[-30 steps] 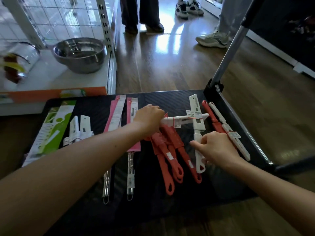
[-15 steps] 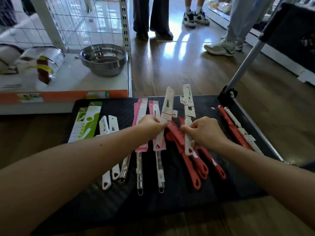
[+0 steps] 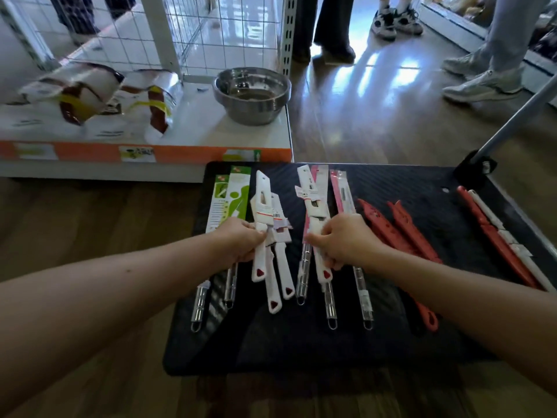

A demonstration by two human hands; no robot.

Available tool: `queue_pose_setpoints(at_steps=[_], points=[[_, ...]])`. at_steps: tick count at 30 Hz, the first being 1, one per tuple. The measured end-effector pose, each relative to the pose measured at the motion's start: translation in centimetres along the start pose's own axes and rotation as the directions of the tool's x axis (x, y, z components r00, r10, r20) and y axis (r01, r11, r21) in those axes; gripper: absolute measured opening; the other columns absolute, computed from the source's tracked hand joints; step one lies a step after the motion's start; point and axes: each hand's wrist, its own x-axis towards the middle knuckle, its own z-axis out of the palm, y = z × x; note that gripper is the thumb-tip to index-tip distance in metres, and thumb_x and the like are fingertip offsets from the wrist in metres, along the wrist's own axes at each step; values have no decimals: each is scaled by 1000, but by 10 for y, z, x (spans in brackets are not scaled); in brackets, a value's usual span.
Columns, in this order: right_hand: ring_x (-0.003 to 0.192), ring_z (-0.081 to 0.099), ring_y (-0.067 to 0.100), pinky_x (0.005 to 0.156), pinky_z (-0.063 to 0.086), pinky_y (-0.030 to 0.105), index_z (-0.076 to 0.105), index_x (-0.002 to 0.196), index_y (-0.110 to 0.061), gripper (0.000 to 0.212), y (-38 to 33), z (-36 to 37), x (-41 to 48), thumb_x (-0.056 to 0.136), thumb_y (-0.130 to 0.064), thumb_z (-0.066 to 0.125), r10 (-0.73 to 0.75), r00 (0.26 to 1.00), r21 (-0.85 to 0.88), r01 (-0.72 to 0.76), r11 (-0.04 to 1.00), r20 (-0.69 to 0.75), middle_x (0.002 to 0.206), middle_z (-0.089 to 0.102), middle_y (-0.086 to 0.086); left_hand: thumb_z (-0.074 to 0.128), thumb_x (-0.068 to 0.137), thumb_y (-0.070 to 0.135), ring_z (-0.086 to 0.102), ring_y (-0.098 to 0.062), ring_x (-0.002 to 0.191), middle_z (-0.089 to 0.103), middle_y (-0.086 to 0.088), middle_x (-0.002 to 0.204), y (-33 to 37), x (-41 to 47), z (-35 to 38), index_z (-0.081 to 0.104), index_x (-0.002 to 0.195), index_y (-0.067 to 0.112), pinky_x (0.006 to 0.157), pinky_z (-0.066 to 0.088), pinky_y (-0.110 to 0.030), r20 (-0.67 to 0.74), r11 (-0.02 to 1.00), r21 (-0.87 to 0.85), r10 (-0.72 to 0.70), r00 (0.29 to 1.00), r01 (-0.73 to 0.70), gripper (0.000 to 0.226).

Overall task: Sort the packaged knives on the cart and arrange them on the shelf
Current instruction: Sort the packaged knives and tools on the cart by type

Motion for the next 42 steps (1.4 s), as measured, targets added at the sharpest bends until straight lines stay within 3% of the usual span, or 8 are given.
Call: queue_pose_setpoints(at_steps=[9, 11, 15, 18, 26, 30, 36, 42], points=[[36, 54, 5, 50, 51, 20, 57, 62, -8, 40, -16, 43, 6, 90, -36, 58, 15, 996, -18, -14, 1000, 83, 51, 60, 2, 57, 93, 13, 55, -12, 68, 57, -6, 84, -8, 7, 0, 56, 91, 8, 55, 50, -20, -1, 1000, 15, -18, 1000, 18, 5], [40, 57, 9, 55, 54, 24, 58, 64, -7, 40, -16, 47, 8, 90, -37, 58, 30, 996, 23, -32, 999, 86, 51, 60, 3, 58, 92, 13, 58, -14, 71, 58, -6, 84, -9, 8, 4, 56, 93, 7, 55, 53, -21, 32, 999, 47, -17, 999, 16, 6], [47, 60, 13, 59, 56, 25, 58, 68, -7, 40, -19, 52, 10, 94, -37, 52, 37, 990, 64, -47, 997, 136, 56, 62, 5, 58, 91, 13, 67, -25, 96, 63, -10, 97, -9, 10, 8, 58, 92, 10, 79, 58, -31, 16, 981, 192, 36, 999, -39, 3], [52, 62, 17, 62, 58, 30, 59, 73, -6, 39, -18, 52, 11, 95, -37, 49, 33, 988, 80, -46, 996, 149, 63, 63, 8, 59, 91, 9, 63, -23, 94, 58, -5, 87, -7, 10, 7, 51, 76, 17, 81, 56, -32, 0, 971, 225, 83, 997, -81, 18], [71, 61, 18, 68, 55, 32, 65, 91, -10, 29, -9, 48, 9, 94, -34, 49, -112, 986, -256, 140, 956, 120, 85, 66, 6, 58, 90, 7, 58, -20, 89, 50, -1, 77, -6, 14, 5, 45, 93, 15, 74, 54, -29, 33, 941, 323, 94, 995, -100, 16], [77, 63, 21, 67, 54, 32, 66, 89, -10, 28, -6, 46, 11, 93, -32, 49, -107, 990, -353, 135, 926, 96, 86, 64, 4, 58, 90, 6, 60, -22, 93, 52, -2, 80, -7, 15, 6, 45, 83, 18, 79, 55, -31, 33, 930, 352, 104, 994, -109, 19], [73, 62, 22, 69, 56, 34, 67, 90, -6, 28, -3, 44, 13, 92, -28, 50, -136, 984, -314, 166, 935, 116, 86, 65, 7, 57, 90, 12, 61, -23, 92, 55, -5, 88, -7, 17, 10, 45, 106, 14, 80, 55, -33, 21, 879, 458, 136, 991, -130, 20], [69, 58, 15, 64, 52, 30, 67, 86, -11, 22, 3, 26, 10, 92, -27, 51, -209, 978, -228, 204, 952, 5, 78, 63, 1, 57, 89, 24, 52, -24, 108, 46, -11, 131, 8, 20, 20, 40, 132, 13, 80, 45, -30, -7, 737, 626, 332, 943, -254, 48]])
